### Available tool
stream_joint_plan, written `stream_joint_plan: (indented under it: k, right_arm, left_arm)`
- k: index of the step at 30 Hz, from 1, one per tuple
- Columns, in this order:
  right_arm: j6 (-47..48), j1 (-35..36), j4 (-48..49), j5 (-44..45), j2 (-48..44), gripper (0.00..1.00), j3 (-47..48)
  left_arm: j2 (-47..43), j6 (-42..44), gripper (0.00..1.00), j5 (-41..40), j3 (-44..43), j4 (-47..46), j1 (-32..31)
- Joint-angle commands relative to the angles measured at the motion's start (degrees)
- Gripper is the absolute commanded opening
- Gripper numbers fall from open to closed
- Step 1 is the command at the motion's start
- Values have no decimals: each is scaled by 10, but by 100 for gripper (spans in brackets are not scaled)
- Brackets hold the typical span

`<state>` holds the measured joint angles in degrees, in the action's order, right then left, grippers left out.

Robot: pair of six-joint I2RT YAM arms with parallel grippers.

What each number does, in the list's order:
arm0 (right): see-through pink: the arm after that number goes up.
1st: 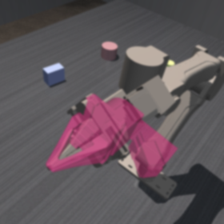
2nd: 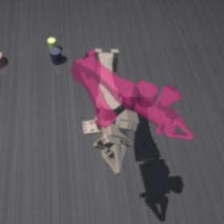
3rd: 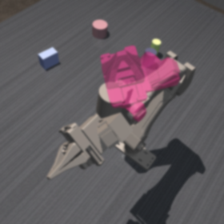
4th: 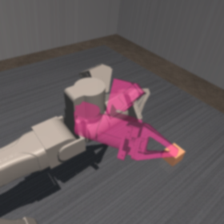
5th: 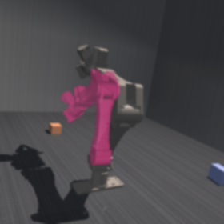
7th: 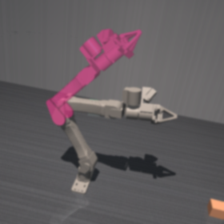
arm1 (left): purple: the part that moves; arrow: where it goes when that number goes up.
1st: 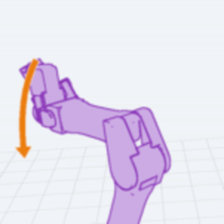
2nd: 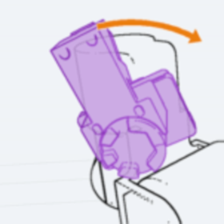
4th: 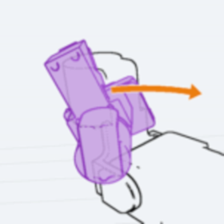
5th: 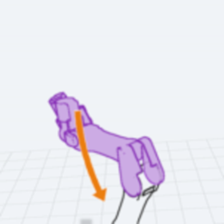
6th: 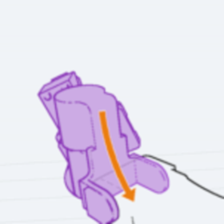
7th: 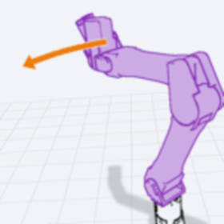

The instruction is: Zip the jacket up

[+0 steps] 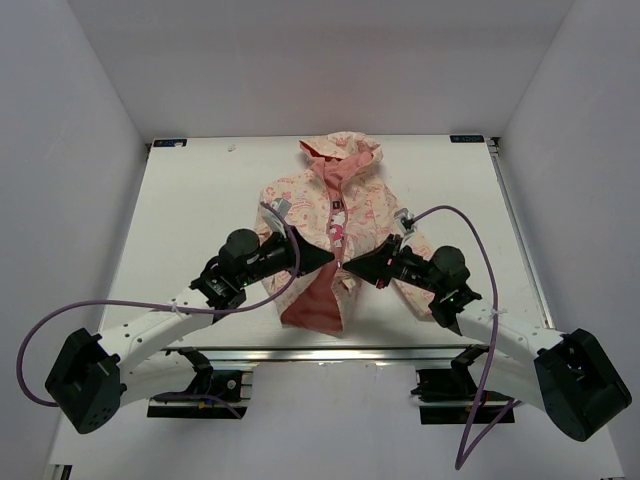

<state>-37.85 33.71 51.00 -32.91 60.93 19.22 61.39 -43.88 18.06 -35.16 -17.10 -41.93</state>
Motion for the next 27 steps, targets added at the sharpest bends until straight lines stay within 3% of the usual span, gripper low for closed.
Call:
stream_joint_plan:
  k: [1, 14, 27]
  right_arm:
    - [-13, -2, 65, 6, -2, 0, 14]
    - [-37, -2, 102, 8, 6, 0, 10]
    - [-52, -2, 127, -4, 19, 0, 11]
  left_arm:
    - [-18, -19, 0, 19, 11, -50, 3]
    - [-23, -56, 0, 7, 47, -135, 2]
    - [-12, -79, 0, -20, 55, -163, 2]
